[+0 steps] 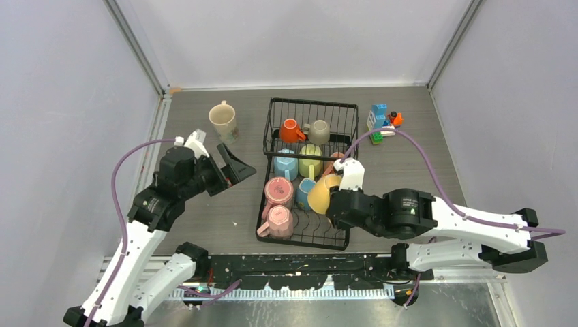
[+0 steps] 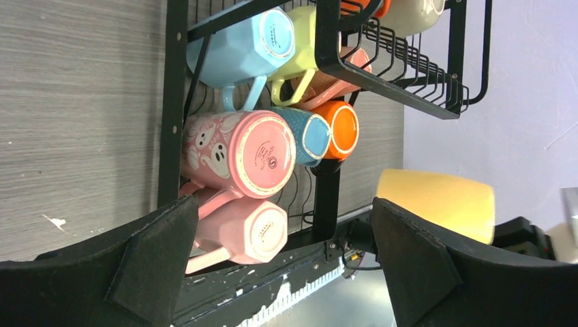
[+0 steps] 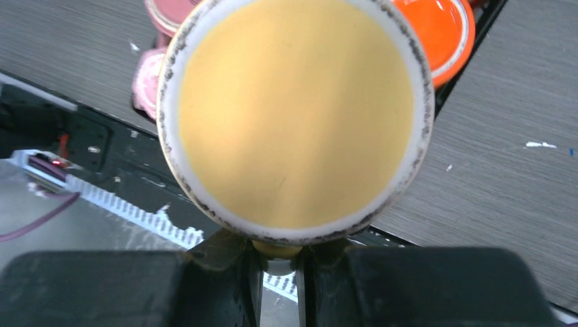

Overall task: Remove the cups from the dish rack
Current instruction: Unload the cup from the dish rack.

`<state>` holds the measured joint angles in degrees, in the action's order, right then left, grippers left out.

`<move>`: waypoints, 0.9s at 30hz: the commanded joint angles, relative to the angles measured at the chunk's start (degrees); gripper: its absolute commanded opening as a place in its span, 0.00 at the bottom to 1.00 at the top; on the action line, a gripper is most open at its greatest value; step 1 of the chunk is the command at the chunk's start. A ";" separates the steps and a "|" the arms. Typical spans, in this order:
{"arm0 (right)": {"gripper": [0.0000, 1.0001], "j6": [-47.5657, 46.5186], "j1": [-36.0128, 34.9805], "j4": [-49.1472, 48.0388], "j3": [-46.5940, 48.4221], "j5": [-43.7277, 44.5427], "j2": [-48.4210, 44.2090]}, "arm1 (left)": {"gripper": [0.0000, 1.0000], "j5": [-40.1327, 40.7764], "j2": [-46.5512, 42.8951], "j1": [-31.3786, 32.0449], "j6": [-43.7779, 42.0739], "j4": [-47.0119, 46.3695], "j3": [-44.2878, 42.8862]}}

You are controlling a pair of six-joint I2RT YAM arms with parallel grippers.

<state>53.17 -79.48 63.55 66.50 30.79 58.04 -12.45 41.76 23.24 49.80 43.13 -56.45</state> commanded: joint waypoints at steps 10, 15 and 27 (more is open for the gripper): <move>0.01 -8.68 16.50 -15.49 12.12 -18.18 1.70 | 1.00 -10.88 2.77 -0.98 2.07 -10.18 -1.83; 0.01 -10.98 22.72 -21.64 16.37 -25.33 3.81 | 1.00 -18.85 6.24 -4.78 5.41 -17.08 -3.44; 0.01 -7.18 32.67 -37.06 18.12 -44.33 7.60 | 0.99 -29.41 11.30 -8.83 28.45 -49.81 -2.86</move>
<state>44.64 -47.88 39.11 81.19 -5.48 65.34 -37.08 52.51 14.63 68.10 11.05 -58.50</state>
